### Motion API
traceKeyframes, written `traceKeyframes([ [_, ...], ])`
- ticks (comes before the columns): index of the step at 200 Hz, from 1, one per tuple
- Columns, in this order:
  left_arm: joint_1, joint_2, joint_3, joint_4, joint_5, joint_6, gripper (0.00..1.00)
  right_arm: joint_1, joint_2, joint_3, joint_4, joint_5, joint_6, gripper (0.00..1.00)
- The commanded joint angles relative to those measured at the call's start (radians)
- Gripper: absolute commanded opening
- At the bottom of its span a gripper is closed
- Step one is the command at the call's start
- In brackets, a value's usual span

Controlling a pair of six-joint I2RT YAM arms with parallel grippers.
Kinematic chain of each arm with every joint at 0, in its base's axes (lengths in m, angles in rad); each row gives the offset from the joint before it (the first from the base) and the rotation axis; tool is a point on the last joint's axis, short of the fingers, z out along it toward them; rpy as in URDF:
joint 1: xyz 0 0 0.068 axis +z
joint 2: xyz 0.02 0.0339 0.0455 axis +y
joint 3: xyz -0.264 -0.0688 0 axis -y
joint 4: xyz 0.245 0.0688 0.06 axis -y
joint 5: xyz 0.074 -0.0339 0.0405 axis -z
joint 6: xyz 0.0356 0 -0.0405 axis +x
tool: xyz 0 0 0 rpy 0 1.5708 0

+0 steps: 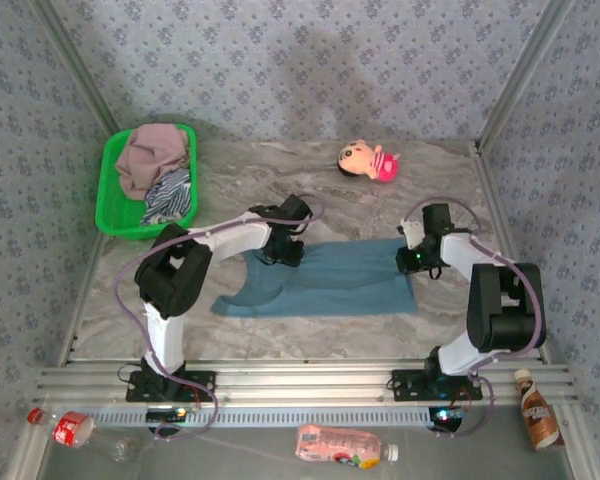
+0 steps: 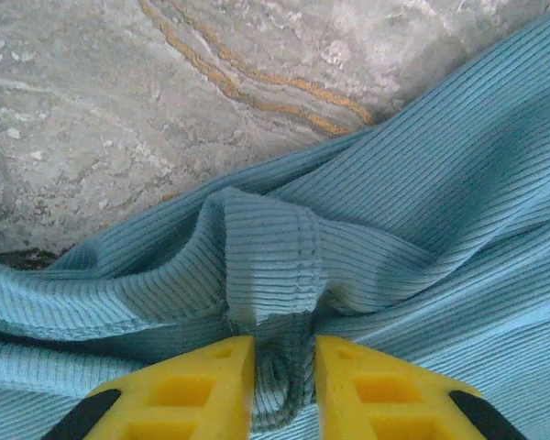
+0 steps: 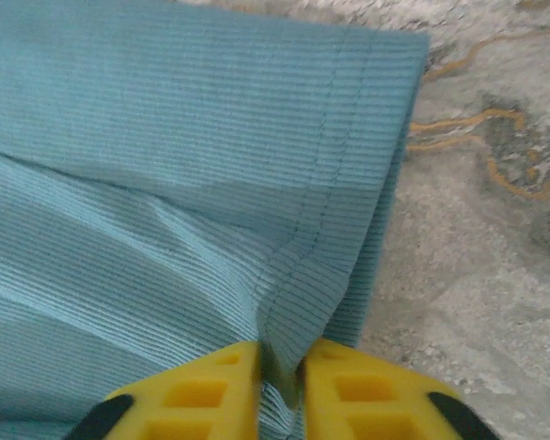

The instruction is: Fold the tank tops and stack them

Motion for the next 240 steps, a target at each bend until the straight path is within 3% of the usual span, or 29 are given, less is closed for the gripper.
traceKeyframes([
  [1, -0.002, -0.041, 0.005, -0.045, -0.014, 0.014, 0.27, 0.008, -0.002, 0.042, -0.066, 0.018, -0.013, 0.25],
  [52, 0.021, -0.090, 0.048, -0.173, 0.049, 0.074, 0.42, 0.007, -0.087, 0.145, -0.270, 0.066, -0.059, 0.38],
  [86, 0.115, -0.090, 0.145, -0.260, 0.094, 0.088, 0.49, 0.028, -0.096, 0.167, -0.108, -0.012, -0.029, 0.43],
  [101, 0.171, -0.060, 0.200, -0.282, 0.070, 0.085, 0.50, 0.067, -0.049, 0.163, -0.029, -0.054, -0.015, 0.45],
  [135, 0.276, 0.090, 0.387, -0.390, -0.071, 0.062, 0.50, 0.145, 0.080, 0.168, 0.034, -0.023, -0.077, 0.47],
  [182, 0.321, 0.280, 0.547, -0.454, -0.193, 0.095, 0.51, 0.159, 0.138, 0.159, -0.002, 0.012, -0.156, 0.43],
  [240, 0.330, 0.286, 0.541, -0.464, -0.116, 0.134, 0.48, 0.164, 0.100, 0.109, -0.026, 0.021, -0.177, 0.41],
])
